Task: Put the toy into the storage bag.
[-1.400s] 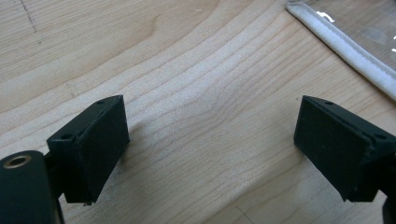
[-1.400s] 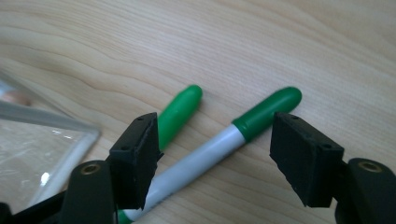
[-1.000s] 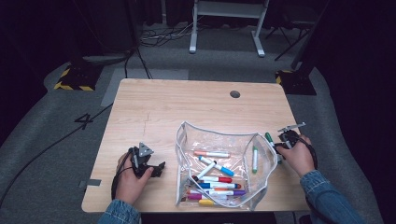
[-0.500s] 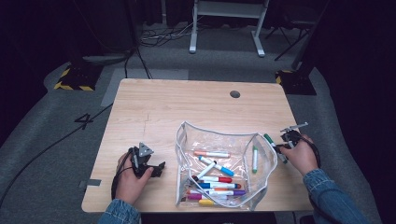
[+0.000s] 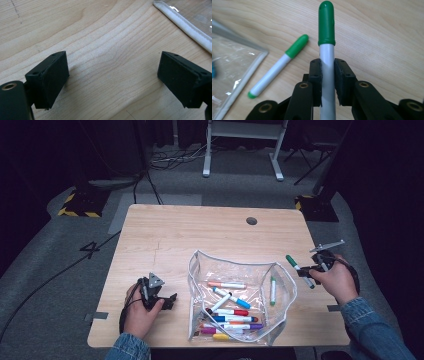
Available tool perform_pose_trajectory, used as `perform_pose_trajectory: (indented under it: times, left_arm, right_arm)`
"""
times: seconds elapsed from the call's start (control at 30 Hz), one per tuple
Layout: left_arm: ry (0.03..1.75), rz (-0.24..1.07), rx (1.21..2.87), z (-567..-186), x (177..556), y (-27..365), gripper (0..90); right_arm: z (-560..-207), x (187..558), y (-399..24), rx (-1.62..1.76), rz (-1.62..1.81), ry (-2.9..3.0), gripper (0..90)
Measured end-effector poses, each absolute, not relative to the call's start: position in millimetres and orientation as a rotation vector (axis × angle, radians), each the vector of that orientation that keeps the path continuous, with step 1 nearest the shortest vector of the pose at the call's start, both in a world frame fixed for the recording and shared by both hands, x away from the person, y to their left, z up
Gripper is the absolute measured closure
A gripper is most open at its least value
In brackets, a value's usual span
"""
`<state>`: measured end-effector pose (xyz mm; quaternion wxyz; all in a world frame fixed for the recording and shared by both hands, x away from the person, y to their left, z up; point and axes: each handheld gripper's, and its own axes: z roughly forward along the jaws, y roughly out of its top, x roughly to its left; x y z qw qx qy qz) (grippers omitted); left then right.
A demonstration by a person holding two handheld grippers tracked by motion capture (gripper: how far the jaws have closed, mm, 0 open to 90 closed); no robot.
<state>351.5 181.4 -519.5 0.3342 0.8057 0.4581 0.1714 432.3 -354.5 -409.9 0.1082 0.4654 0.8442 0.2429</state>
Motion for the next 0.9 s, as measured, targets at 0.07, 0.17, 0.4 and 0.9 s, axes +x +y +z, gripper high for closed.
perform_pose_trajectory:
  times: [0.07,0.17,0.4,0.9]
  left_arm:
    - [1.196,0.447,2.103,-520,352,181,10.4]
    - [1.196,0.447,2.103,-520,352,181,10.4]
    - [1.195,0.447,2.104,-519,352,181,10.4]
    - [1.197,0.450,2.101,-520,352,181,10.2]
  right_arm:
    - [-397,427,-350,1.321,0.715,2.503,77.5]
    - [-375,418,-344,1.270,0.749,2.513,77.5]
    - [-335,401,-333,1.180,0.809,2.542,77.5]
    - [-273,371,-280,0.910,0.854,2.647,77.5]
